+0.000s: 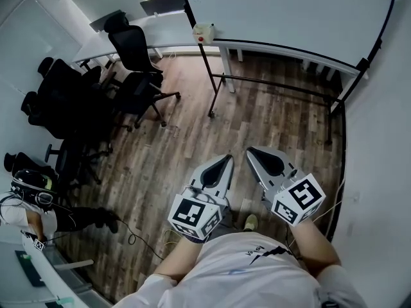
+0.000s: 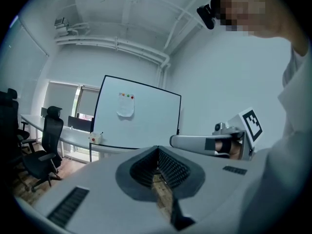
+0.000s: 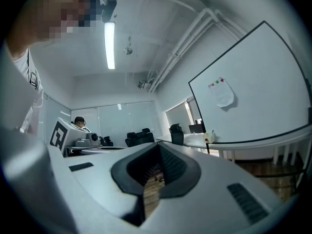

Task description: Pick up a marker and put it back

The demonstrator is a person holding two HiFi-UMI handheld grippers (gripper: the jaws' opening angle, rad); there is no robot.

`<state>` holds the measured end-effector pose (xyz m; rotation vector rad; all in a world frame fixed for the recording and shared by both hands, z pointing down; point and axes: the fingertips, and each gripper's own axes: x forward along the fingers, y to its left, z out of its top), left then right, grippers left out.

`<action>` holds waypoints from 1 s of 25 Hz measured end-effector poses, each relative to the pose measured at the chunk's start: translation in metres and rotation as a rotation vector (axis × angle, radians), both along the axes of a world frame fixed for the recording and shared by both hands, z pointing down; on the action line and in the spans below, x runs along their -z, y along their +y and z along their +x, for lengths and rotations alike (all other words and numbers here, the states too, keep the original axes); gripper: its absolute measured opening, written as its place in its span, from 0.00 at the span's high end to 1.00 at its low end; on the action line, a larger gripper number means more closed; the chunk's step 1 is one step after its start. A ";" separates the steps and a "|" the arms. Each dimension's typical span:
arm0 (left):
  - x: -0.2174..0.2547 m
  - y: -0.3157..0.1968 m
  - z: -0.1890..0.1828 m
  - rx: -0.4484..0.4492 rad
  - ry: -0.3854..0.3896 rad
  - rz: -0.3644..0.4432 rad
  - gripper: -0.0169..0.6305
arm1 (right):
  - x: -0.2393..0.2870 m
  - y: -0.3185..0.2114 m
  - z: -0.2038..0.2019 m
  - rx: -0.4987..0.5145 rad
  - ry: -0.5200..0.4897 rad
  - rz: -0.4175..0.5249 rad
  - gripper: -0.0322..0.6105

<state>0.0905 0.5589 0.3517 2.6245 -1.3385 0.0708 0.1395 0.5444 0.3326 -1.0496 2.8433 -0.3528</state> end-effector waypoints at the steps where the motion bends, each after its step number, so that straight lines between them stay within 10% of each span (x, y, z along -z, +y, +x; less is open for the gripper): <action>1: -0.002 -0.004 -0.001 0.000 0.000 -0.003 0.95 | -0.001 -0.004 -0.001 0.000 0.001 -0.001 0.93; 25: 0.000 -0.250 -0.117 -0.086 0.015 0.049 0.95 | 0.005 -0.239 -0.125 -0.086 0.076 0.014 0.93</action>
